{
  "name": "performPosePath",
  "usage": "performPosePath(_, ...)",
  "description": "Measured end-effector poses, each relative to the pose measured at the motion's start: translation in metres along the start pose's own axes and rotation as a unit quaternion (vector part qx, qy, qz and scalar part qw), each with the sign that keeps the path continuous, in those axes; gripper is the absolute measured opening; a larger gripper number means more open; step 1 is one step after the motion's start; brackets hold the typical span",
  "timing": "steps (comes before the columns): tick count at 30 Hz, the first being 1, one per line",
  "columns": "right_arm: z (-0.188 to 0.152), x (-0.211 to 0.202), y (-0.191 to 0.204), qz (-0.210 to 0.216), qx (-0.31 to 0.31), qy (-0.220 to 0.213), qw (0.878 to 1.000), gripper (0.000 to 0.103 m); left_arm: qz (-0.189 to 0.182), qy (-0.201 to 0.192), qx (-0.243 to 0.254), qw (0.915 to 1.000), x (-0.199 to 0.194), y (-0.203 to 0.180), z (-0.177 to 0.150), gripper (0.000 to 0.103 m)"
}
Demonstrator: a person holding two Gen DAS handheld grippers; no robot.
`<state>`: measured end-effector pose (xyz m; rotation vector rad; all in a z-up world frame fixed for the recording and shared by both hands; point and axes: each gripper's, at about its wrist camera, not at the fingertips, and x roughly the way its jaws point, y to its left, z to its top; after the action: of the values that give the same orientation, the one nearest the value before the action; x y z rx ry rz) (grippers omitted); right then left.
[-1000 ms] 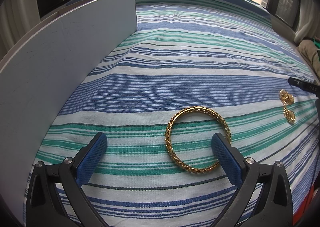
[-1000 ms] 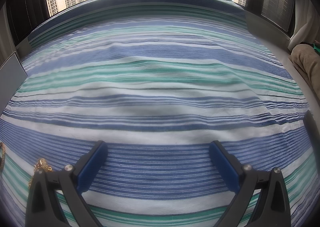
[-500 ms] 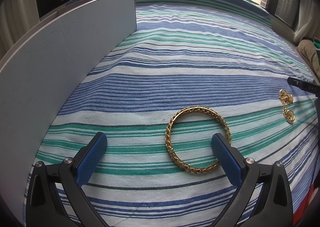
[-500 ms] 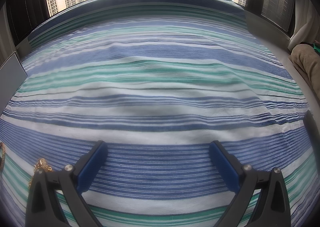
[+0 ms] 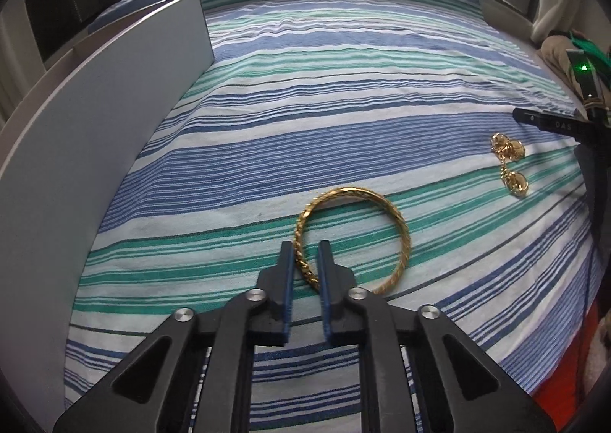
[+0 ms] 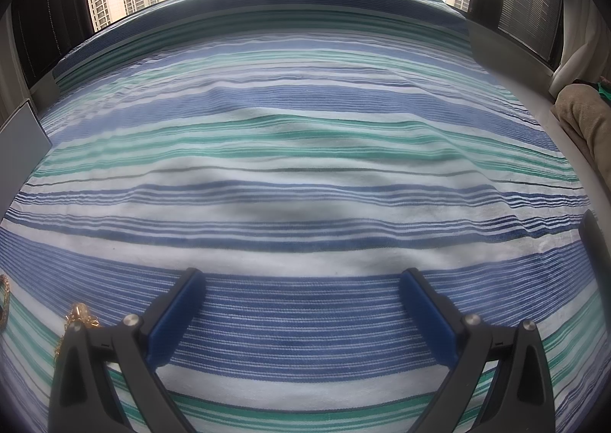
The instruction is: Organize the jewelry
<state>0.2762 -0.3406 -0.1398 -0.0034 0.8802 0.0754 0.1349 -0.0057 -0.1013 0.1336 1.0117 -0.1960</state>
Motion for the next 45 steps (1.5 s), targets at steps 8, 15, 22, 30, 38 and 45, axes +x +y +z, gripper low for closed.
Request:
performPosePath(8,0.006,0.004,0.002,-0.009,0.013,0.0,1.0,0.103,-0.048,-0.027,-0.072,0.9959,-0.016,0.024,-0.006,0.003)
performPosePath(15,0.008,-0.024,0.033,0.161,0.05,0.105,0.98,0.103,-0.051,-0.044,-0.098,0.9929,-0.043,0.046,-0.021,0.003)
performPosePath(22,-0.012,-0.027,0.13,0.133,-0.146,0.14,0.97,0.086,-0.063,-0.04,-0.095,0.9927,-0.044,0.042,-0.031,0.004)
performPosePath(30,-0.02,-0.051,0.131,0.119,-0.16,0.118,0.973,0.012,-0.069,-0.038,-0.102,0.9917,-0.051,0.048,-0.042,0.004)
performPosePath(38,0.018,-0.124,0.113,0.213,-0.092,0.062,0.971,0.012,-0.081,-0.067,-0.119,0.9873,-0.085,0.06,-0.033,0.004)
performPosePath(45,0.062,-0.183,0.146,0.272,-0.118,0.026,0.955,0.012,-0.116,-0.111,-0.175,0.9714,-0.155,0.112,-0.019,0.004)
